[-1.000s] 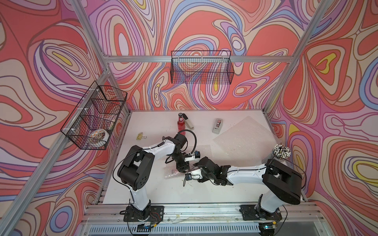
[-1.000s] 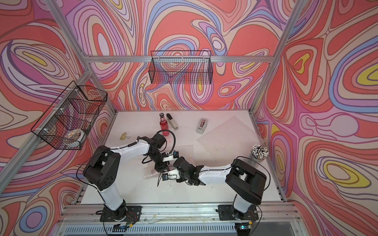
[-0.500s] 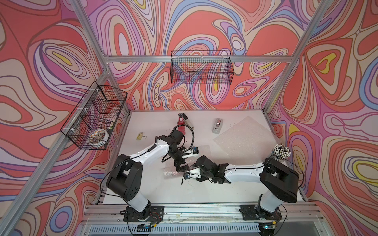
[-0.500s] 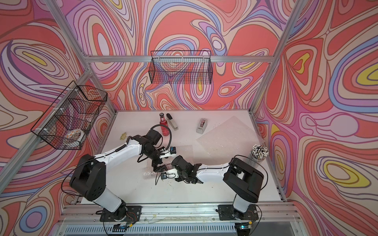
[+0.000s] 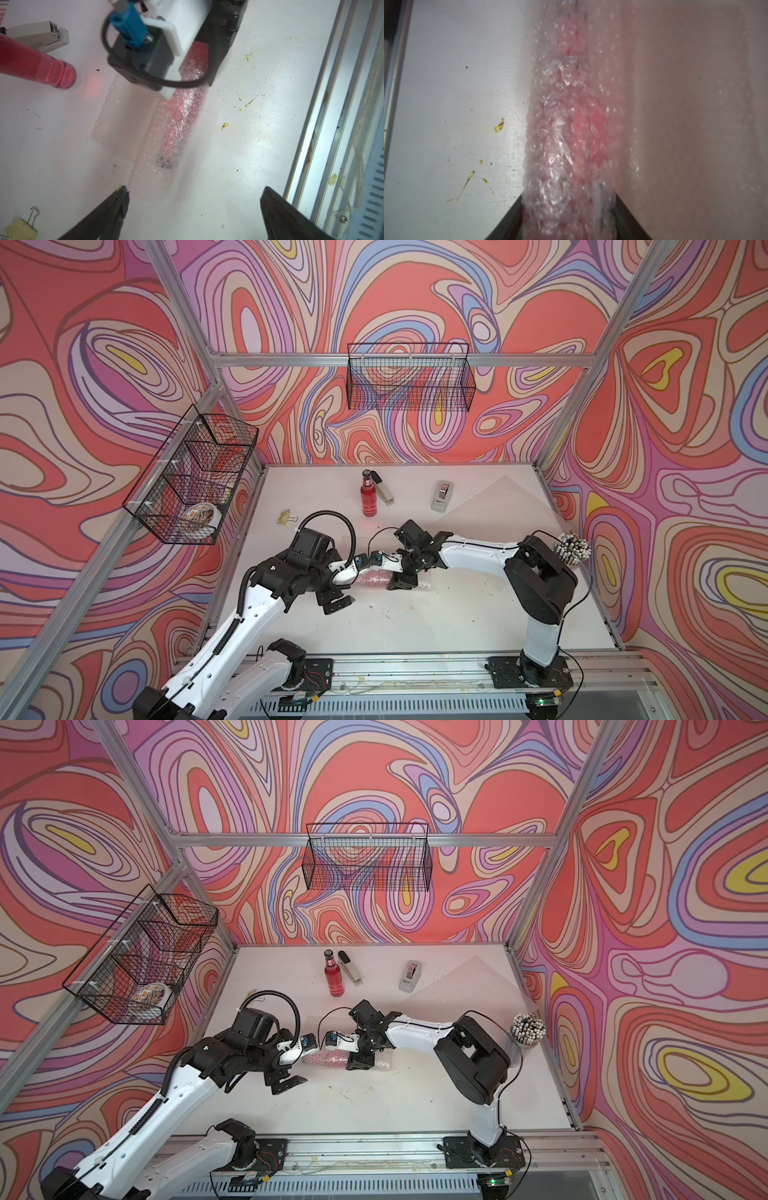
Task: Wrap wine bottles in bubble wrap
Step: Wrap the wine bottle in bubble wrap.
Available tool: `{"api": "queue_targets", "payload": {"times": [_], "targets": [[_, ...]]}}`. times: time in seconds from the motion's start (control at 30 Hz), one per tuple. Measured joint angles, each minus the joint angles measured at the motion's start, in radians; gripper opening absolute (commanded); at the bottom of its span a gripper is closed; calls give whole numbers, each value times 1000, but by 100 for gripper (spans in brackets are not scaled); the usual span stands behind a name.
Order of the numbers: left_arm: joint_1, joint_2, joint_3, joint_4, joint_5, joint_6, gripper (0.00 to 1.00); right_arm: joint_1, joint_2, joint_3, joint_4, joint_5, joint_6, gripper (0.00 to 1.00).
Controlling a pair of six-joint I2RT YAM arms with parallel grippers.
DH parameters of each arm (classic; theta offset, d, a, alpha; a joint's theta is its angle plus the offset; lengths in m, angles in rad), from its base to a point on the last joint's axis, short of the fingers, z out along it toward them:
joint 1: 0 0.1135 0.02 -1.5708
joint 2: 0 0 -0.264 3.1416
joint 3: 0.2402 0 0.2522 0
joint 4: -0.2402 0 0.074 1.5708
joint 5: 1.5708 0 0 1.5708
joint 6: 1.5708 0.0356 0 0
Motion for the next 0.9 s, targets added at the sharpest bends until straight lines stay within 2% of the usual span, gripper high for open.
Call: {"api": "queue_targets", "payload": {"times": [0.13,0.33,0.5,0.63,0.9], "targets": [[-18,-47,-82,35,-28,42,98,-48,80,95,-100,-138,23,43],[-148,-18,-183,203,-123,140,99,-115,172,180,-205,-311,53,47],[-199,142,-190,394,-163,225,96,-143,219,212,-253,-403,83,47],[-208,270,-183,499,-162,266,87,-155,227,197,-247,-447,122,47],[-212,450,-135,591,-159,315,77,-166,227,167,-206,-490,179,48]]}}
